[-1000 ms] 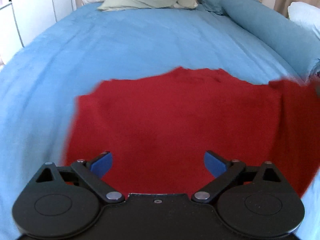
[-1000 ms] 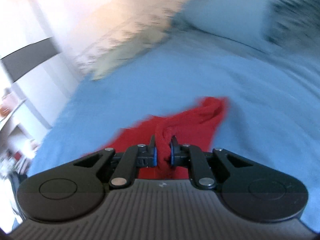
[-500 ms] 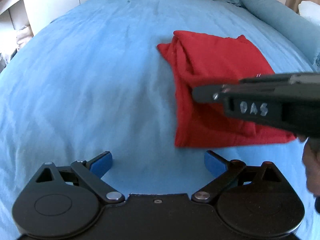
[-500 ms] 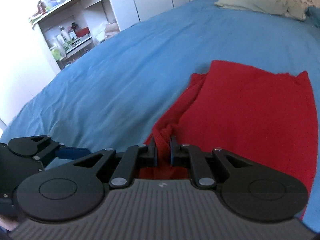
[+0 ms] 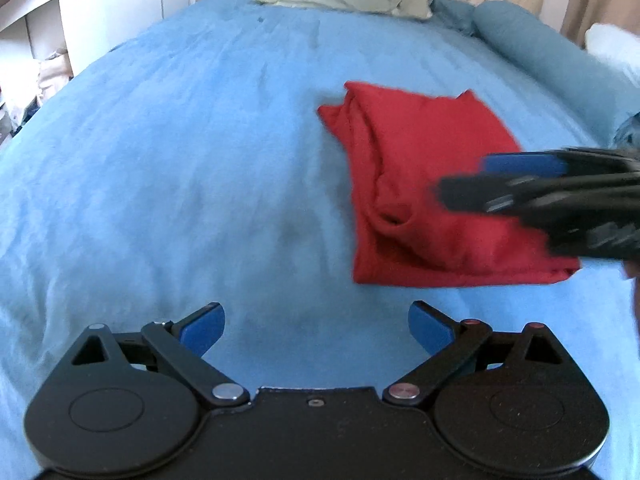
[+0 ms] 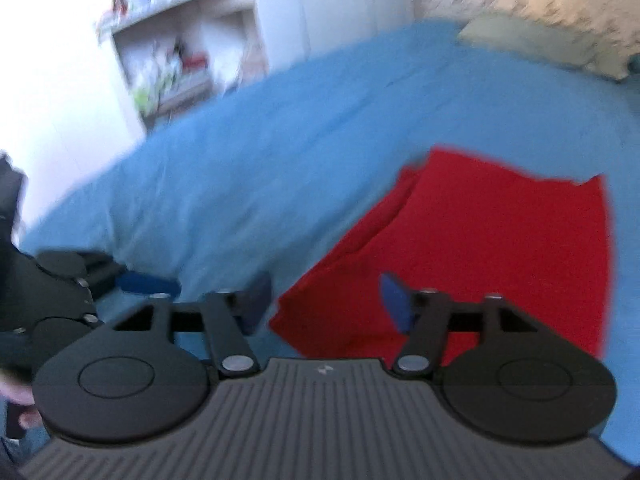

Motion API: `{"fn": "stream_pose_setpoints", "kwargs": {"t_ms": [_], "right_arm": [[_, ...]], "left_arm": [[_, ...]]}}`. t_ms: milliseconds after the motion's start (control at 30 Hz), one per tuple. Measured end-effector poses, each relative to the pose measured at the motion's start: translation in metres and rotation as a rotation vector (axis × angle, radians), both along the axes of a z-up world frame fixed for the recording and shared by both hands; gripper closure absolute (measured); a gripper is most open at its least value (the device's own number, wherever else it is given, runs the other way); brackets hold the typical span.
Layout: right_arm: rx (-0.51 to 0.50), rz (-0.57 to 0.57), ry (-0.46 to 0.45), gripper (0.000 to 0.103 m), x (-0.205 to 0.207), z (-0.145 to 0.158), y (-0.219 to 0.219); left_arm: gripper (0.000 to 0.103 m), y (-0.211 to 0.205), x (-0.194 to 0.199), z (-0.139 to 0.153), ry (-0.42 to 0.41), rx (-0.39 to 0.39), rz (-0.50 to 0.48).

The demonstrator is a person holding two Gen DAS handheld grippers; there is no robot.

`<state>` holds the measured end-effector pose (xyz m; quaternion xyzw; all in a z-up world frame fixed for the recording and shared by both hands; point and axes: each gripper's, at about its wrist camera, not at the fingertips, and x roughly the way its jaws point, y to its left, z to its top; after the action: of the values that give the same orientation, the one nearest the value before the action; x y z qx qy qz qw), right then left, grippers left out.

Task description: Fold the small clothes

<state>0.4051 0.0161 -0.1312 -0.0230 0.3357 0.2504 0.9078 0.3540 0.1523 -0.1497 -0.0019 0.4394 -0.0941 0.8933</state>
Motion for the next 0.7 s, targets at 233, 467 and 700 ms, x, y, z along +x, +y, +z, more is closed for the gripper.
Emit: {"fn": "stream_pose_setpoints", "kwargs": {"t_ms": [233,467,700], "right_arm": [[-0.092,-0.228,-0.064,0.024,-0.05,0.001,-0.091],[-0.124,-0.301,0.026,0.029,-0.063,-0.047,-0.114],[-0.091,-0.393,0.055,0.067,-0.046,-0.062,-0.12]], "left_arm": [[0.007,-0.02,0.004,0.016,-0.073,-0.047,-0.012],[0.017,-0.026,0.024,0.006,-0.056,-0.058,0.067],[0.017,-0.016,0.028,0.0,-0.072,-0.046,0.111]]}}
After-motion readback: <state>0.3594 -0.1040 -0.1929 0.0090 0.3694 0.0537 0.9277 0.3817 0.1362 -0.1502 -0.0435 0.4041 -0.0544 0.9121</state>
